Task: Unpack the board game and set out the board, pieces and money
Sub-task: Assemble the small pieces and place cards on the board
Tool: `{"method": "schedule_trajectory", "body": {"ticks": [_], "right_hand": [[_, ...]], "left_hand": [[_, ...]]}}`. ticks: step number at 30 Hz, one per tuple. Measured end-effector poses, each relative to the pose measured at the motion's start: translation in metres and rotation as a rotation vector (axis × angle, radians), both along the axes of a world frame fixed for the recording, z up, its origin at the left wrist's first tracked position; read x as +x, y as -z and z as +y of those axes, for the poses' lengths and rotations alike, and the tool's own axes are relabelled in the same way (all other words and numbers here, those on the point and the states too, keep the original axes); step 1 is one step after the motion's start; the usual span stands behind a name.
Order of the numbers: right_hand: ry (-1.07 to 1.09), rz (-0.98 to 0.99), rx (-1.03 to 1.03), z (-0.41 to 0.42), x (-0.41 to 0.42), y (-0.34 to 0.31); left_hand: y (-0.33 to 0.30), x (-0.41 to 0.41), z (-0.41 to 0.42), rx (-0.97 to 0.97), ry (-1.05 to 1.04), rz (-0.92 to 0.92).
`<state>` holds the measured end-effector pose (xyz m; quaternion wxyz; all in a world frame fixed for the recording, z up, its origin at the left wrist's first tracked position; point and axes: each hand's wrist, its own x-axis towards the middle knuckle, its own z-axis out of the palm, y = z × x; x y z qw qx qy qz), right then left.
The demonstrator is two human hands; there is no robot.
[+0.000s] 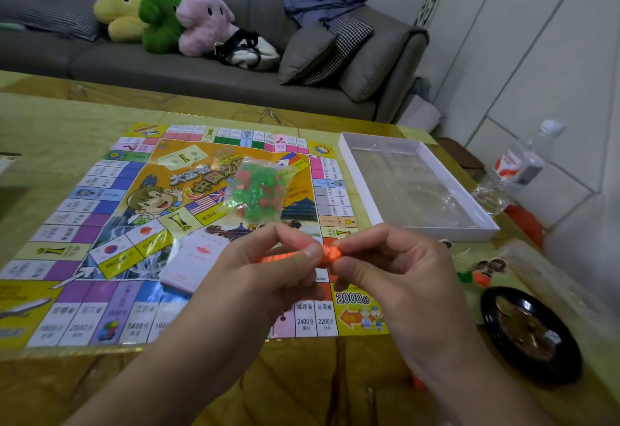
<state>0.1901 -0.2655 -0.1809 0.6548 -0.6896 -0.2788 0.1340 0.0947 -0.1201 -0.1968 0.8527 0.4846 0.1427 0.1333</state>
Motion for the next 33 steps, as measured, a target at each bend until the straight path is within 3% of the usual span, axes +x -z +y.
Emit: {"method": "schedule_trajectory", "body": {"ticks": [8,16,33], "right_hand": [[0.039,-0.063,-0.009,0.0032,0.0026,0.0044],[0.044,-0.061,0.033,0.0078,0.0015,0.0045],[0.045,-0.076,-0.021,0.0080,0.0042,0.0076]], "left_hand": [[0.0021,-0.0006,-0.0026,0.074,0.025,-0.027],[0.0003,0.0032,-0.0070,-0.115,-0.067,-0.051],[0.0023,-0.0006,0.0001,0.094,-0.063,-0.021]]}}
